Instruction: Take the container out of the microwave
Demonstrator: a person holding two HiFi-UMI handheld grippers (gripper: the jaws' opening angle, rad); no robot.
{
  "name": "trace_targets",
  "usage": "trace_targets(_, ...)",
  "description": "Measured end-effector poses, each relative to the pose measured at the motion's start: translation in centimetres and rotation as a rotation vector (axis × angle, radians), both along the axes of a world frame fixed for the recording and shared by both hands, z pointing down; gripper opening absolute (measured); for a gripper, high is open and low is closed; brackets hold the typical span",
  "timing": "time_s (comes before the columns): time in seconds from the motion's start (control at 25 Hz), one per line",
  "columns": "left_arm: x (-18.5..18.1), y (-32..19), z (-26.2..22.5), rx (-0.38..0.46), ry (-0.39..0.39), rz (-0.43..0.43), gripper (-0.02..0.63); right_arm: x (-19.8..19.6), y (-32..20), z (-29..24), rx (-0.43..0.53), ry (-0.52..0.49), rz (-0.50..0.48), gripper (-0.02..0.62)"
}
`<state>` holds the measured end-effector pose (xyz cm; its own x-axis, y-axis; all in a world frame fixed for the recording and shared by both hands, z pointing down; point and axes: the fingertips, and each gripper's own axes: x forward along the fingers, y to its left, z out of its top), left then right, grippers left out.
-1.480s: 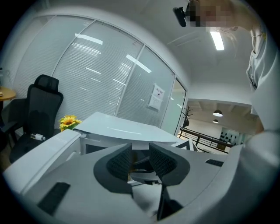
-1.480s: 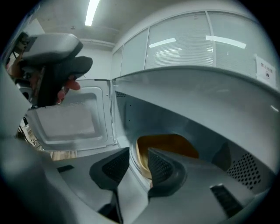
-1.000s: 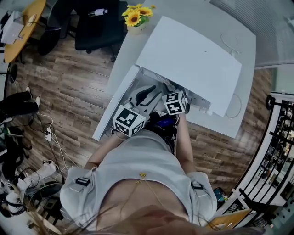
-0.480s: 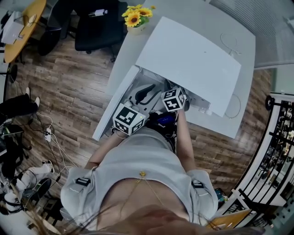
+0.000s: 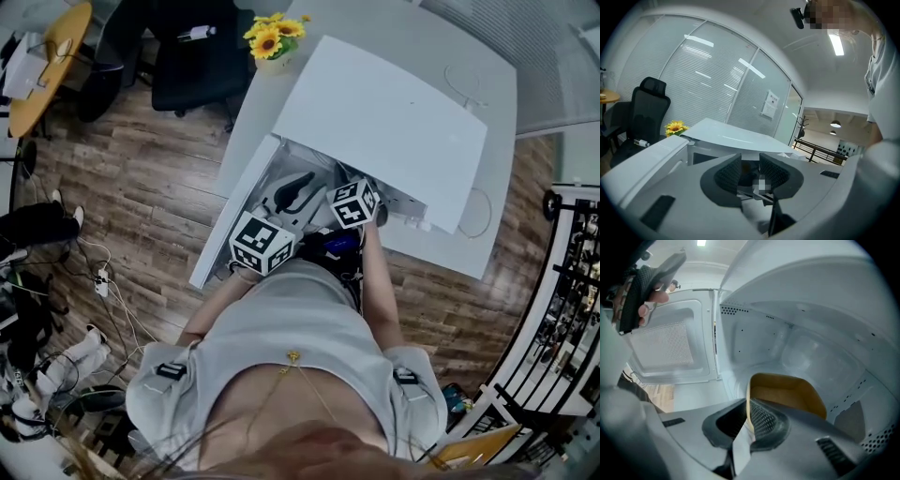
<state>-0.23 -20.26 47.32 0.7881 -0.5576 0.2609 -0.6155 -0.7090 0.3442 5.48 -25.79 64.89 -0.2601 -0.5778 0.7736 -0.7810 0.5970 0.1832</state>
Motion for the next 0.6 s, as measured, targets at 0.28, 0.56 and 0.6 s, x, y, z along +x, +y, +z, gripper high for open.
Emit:
trace_targets(0.28,0.06,0.38,0.4,0.005,-0.02,0.004,0.121,0.3,0.58,-0.13,0.003,0.001,-0.006,0.031)
trace_targets(0.56,0.09,0.66,0.42,0.01,-0.028,0.002,0.121,0.45,0.93,-0.33,0.007,0.01,-0.014,0.031)
trace_targets(0.6,0.12,0.7,0.39,0.012,-0.028,0.003,0.121,0.46,0.93,-0.4,0.009,0.01,-0.014,0.031)
